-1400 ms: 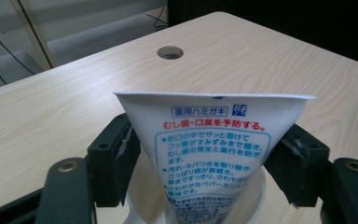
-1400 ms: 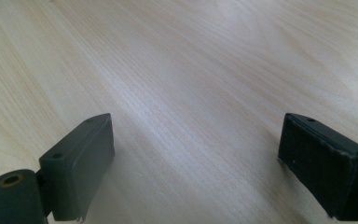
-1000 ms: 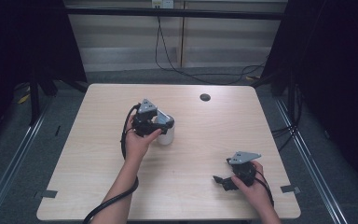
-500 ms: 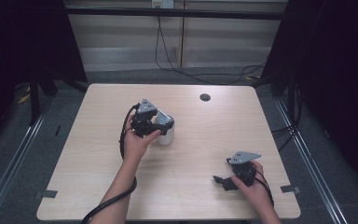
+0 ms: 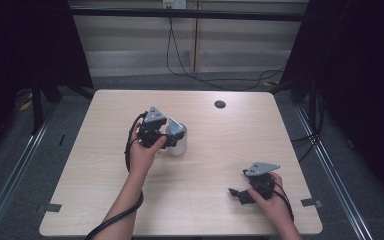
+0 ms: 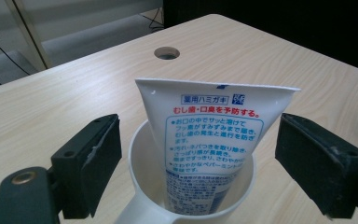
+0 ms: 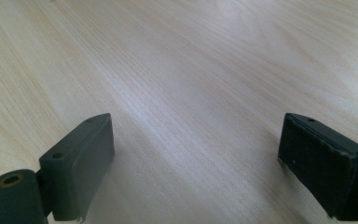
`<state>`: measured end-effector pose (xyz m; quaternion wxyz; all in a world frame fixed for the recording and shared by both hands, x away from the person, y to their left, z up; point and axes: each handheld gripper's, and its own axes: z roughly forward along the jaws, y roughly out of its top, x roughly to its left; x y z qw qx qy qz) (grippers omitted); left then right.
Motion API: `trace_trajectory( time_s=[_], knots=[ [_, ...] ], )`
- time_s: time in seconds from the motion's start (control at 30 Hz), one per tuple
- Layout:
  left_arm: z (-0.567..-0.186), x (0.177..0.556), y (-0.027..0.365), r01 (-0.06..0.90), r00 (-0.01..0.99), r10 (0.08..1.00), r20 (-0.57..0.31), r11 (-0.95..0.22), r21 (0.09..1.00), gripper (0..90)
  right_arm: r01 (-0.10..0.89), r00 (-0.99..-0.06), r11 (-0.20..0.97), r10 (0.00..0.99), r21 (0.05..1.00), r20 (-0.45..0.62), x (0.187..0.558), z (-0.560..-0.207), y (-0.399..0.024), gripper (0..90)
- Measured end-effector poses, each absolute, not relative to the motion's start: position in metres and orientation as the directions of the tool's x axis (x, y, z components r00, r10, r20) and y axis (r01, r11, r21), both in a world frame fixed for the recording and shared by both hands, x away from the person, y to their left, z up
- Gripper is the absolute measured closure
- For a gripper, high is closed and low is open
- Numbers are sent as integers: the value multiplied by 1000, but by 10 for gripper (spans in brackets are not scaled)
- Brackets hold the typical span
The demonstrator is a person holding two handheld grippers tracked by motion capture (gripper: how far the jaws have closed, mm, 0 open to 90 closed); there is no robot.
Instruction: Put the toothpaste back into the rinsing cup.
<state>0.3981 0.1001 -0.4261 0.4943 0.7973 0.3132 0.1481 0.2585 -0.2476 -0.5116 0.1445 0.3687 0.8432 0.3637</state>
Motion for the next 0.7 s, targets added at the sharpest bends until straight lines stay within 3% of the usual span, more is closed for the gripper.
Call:
trace_trajectory(
  time_s=[0.7],
  knots=[
    [-418, 387, 114, 350, 788, 613, -63, -361, 864, 149, 517, -686, 463, 727, 720, 25, 258, -512, -248, 99]
  ],
)
